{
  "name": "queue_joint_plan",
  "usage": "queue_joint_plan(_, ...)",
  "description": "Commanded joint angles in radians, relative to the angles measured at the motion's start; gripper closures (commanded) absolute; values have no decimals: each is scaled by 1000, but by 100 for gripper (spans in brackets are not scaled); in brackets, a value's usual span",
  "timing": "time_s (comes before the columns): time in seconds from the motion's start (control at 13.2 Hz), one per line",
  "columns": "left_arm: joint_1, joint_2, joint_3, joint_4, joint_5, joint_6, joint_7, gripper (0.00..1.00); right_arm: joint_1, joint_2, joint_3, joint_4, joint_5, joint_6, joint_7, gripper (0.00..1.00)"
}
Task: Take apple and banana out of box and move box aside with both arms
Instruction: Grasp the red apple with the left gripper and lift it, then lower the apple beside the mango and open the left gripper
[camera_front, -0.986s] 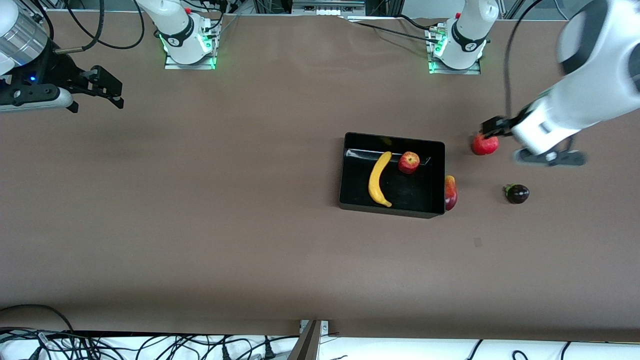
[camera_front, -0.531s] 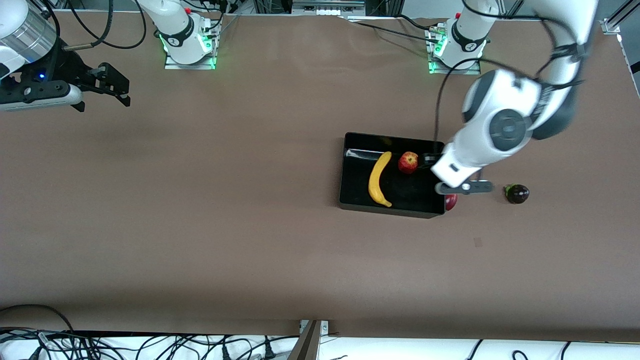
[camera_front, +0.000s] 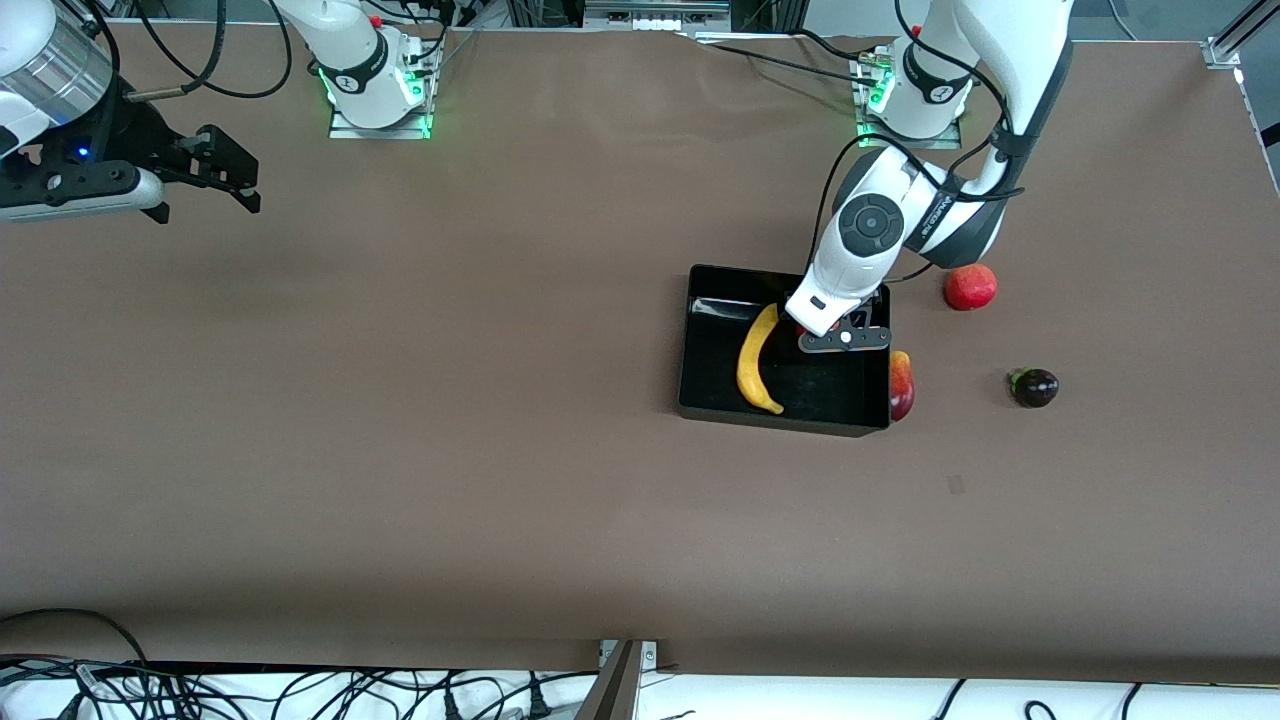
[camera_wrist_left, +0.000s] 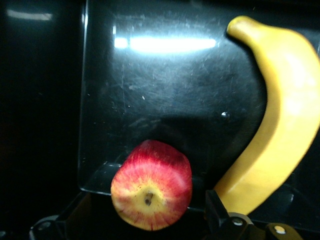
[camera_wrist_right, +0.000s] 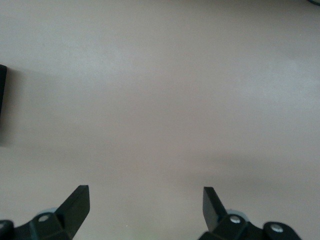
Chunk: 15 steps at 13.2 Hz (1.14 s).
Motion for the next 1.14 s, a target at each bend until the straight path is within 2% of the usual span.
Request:
queue_joint_plan(0.0,2,16,-1,-42,30,89,-18,0,5,-3,-3,12,-6,-8,11,0)
queue_joint_plan(0.08,2,26,-1,-42,30,97,-18,0,7,-3,-3,12,-6,-8,9,0)
queue_joint_plan(0.15,2,29,-1,-39,30,99,-18,23,7,-3,-3,12,-6,-8,11,0)
queue_joint_plan(0.23,2,30,-1,-39,30,99,-17,55,5,-3,-3,12,-6,-8,11,0)
queue_joint_plan(0.38,12,14,-1,-27,30,90,-9,76,5,-3,-3,12,-6,-8,11,0)
queue_joint_plan(0.53,29,-38,1,-8,30,48,-3,79,5,-3,-3,12,-6,-8,11,0)
queue_joint_plan(0.61,43,-65,1,22,30,-19,0,79,5,-3,-3,12,-6,-8,9,0)
queue_joint_plan(0.83,89,-100,1,192,29,-363,149,79,5,-3,-3,12,-6,-8,9,0)
queue_joint_plan(0.91,118,-115,1,220,29,-439,213,77,5,-3,-3,12,-6,-8,11,0)
queue_joint_plan(1.06,194,-147,1,199,29,-475,392,77,7,-3,-3,12,-6,-8,11,0)
